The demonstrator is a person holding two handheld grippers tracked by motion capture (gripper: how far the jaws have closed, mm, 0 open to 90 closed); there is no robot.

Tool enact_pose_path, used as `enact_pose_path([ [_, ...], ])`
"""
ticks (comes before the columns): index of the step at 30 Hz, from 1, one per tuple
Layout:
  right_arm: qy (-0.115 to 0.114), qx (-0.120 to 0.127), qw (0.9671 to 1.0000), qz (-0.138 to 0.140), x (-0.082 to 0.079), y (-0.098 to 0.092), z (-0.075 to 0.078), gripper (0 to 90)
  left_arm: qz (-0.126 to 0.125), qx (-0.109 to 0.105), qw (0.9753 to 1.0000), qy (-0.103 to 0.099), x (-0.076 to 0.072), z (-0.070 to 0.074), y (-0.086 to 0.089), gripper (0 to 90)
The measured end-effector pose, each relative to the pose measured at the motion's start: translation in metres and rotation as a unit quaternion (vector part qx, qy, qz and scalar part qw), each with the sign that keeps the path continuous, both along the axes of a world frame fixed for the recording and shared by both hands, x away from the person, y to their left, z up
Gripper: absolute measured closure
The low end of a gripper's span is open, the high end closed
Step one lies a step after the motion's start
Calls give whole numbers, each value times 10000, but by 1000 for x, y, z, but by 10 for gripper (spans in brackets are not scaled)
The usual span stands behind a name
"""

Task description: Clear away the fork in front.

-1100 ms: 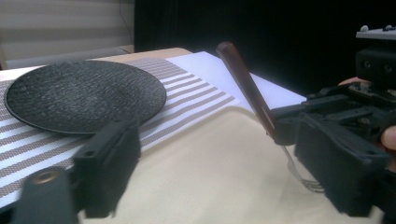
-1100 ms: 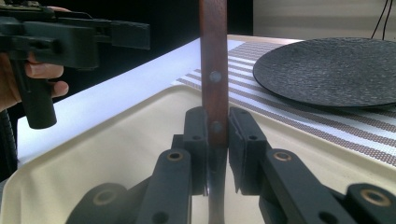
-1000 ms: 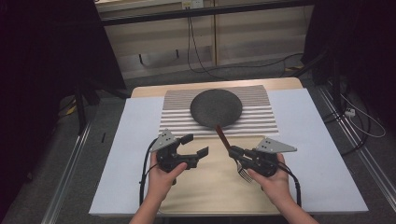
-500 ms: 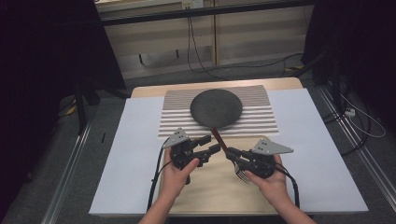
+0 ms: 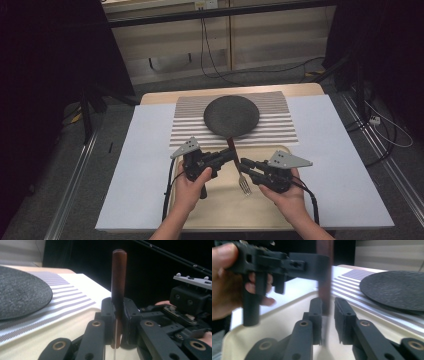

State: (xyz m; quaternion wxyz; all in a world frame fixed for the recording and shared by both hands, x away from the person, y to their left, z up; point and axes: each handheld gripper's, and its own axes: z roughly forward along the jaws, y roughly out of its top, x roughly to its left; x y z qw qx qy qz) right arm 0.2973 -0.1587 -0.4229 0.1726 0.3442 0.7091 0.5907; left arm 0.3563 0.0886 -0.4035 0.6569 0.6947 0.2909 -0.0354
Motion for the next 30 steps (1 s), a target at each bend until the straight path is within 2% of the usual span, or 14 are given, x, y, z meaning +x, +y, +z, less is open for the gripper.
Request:
enact_pose_path([
  [8,-30,-41,9998,-175,1,-15,-1,587,50,-1,9997,241,2,9,30,810],
  [11,-34,3,9998,-218,2,-20,-3,528,124,90,9995,291,4,11,39,810],
  [13,-61,15,9997,-234,3,-23,-3,497,53,112,9994,330,5,12,43,810],
  [18,-38,-76,9997,-229,3,-28,-6,454,103,187,9990,405,5,15,50,810],
  [22,7,-75,9998,-199,4,-31,-9,415,74,341,9984,447,6,15,57,810],
  [30,-12,-79,9996,-259,4,-37,-11,347,90,438,9970,626,8,16,71,810],
])
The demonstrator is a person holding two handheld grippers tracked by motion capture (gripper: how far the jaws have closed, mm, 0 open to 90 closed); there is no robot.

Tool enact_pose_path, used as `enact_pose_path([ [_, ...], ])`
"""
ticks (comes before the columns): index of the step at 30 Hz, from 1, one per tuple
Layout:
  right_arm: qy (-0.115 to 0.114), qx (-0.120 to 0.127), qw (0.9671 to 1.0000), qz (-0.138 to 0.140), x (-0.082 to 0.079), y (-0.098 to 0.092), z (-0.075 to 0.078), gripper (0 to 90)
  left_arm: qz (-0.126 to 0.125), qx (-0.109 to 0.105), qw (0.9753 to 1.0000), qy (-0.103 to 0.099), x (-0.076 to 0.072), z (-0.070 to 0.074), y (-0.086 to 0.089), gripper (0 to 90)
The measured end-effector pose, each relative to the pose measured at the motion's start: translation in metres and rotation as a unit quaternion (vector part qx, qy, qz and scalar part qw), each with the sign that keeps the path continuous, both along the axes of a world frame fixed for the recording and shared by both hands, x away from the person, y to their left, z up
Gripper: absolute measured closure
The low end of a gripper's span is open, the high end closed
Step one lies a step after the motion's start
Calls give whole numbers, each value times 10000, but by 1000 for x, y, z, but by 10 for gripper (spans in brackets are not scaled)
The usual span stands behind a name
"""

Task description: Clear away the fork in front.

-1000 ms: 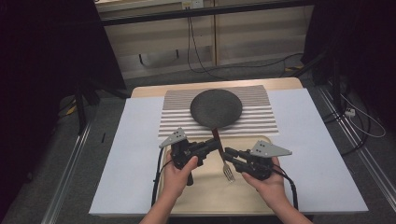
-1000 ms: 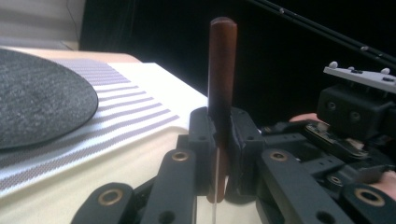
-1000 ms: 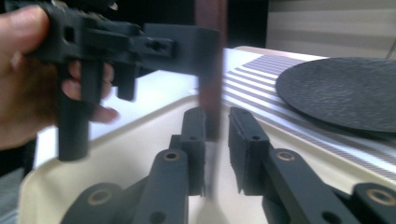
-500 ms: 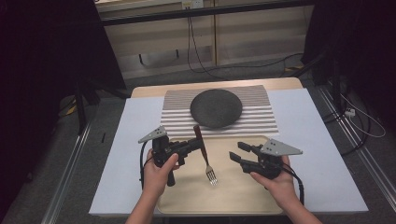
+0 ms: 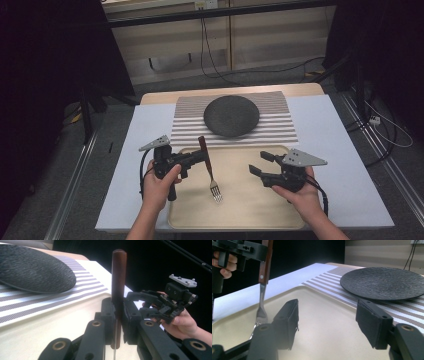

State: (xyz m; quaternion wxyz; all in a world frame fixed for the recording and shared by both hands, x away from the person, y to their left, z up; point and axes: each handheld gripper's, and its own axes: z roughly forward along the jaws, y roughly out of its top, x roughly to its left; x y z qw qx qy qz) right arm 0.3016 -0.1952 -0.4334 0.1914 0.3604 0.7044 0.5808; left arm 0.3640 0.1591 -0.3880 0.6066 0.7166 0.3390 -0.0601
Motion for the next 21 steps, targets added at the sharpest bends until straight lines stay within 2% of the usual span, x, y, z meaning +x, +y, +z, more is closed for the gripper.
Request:
enact_pose_path([
  [3,-49,-28,10000,-28,0,-2,-1,336,23,68,10000,39,1,0,5,810],
  [7,7,-35,10000,-28,2,-4,-2,321,54,82,9999,119,2,0,11,810],
  [12,48,-27,10000,-31,3,-7,-4,308,17,209,9996,166,3,-1,16,810],
  [19,69,13,9999,-88,4,-11,-4,301,72,336,9990,274,8,-7,23,810],
  [21,68,32,9999,-94,4,-12,-5,299,102,289,9989,347,9,-9,25,809],
])
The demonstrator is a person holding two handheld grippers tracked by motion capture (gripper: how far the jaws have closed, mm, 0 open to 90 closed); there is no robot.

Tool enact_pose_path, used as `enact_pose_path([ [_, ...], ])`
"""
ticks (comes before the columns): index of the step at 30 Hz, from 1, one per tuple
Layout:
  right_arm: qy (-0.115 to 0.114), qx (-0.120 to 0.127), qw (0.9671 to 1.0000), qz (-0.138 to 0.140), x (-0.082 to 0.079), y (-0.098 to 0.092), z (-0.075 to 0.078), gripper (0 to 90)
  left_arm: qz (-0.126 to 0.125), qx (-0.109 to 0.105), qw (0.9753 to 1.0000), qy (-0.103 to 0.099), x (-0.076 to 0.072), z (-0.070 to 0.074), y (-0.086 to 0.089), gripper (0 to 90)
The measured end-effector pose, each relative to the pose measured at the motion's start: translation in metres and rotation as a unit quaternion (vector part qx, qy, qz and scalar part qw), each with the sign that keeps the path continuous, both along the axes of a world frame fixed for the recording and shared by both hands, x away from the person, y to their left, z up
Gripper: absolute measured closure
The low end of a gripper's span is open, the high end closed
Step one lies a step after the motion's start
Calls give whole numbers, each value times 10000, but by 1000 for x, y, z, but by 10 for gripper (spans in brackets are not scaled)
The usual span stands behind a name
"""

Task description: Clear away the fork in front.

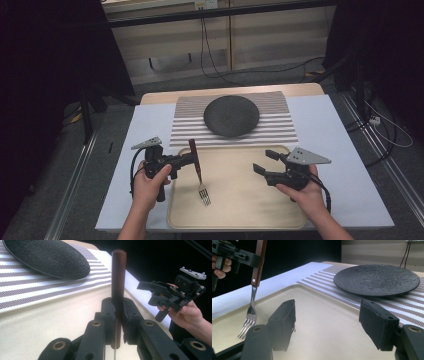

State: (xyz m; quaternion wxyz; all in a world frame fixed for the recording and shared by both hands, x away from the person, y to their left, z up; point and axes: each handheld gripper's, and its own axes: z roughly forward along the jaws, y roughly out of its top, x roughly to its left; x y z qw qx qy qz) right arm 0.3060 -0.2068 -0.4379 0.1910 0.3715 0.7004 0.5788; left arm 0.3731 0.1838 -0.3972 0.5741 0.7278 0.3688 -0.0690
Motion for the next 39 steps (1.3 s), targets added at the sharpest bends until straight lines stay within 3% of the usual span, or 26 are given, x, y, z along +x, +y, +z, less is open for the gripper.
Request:
enact_pose_path([
  [2,8,33,10000,-5,1,-1,0,298,11,3,10000,29,1,-1,2,808],
  [7,22,27,10000,-16,1,-2,-1,294,163,281,9994,-121,3,-7,2,782],
  [14,8,25,10000,-2,1,-1,-1,294,227,812,9961,-270,6,-17,-3,724],
  [19,21,29,10000,8,1,-2,-2,293,251,1021,9940,-295,8,-24,-4,688],
  [34,39,83,10000,8,1,-3,-2,291,273,1205,9922,-167,11,-38,-1,640],
  [39,49,83,10000,12,1,-3,-2,291,251,1326,9907,-147,11,-42,0,668],
])
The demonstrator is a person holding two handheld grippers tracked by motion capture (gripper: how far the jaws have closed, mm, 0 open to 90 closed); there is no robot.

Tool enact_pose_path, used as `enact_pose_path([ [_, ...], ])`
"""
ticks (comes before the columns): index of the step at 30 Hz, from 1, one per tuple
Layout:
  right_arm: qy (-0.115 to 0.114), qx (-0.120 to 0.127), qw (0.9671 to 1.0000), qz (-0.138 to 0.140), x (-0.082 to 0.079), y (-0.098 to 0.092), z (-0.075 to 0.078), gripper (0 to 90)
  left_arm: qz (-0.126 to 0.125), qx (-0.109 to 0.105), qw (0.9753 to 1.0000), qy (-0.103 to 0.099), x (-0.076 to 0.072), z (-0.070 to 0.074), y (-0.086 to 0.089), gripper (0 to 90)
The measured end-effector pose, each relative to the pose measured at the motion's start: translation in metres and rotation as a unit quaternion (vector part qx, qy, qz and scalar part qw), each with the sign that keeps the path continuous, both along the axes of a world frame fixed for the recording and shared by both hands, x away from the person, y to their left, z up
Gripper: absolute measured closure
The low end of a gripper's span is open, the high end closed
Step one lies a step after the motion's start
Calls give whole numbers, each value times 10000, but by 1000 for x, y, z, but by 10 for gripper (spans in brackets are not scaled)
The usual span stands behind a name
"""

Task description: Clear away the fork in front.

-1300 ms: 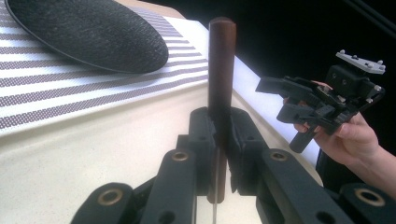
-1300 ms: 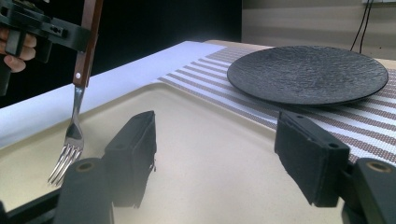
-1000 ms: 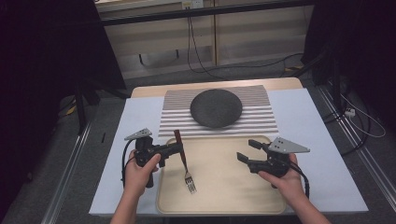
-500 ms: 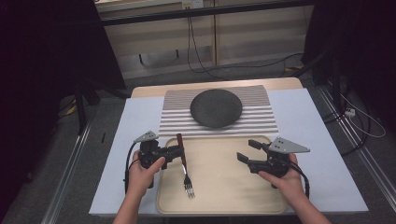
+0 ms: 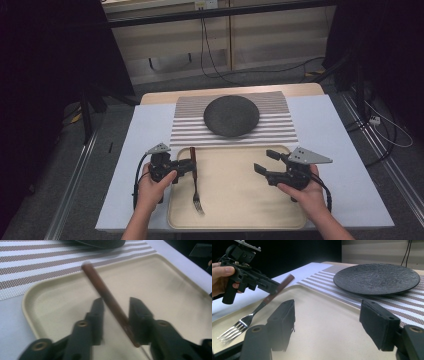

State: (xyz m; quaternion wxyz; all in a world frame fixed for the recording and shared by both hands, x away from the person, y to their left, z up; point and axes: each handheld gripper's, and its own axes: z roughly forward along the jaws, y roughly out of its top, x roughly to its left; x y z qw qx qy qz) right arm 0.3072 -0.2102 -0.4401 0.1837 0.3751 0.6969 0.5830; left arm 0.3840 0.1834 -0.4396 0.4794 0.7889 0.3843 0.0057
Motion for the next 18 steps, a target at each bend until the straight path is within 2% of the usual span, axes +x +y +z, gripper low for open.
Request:
enact_pose_path([
  [2,1,3,10000,-4,0,0,0,291,33,-82,10000,9,0,-1,1,667],
  [13,14,-13,10000,-2,0,0,-1,292,55,89,9999,-24,0,-3,-2,643],
  [16,19,-26,10000,-9,1,0,-1,291,216,242,9995,-51,-1,-5,-5,562],
  [18,16,-28,10000,-12,1,0,-1,291,266,431,9987,-106,-2,-8,-9,517],
])
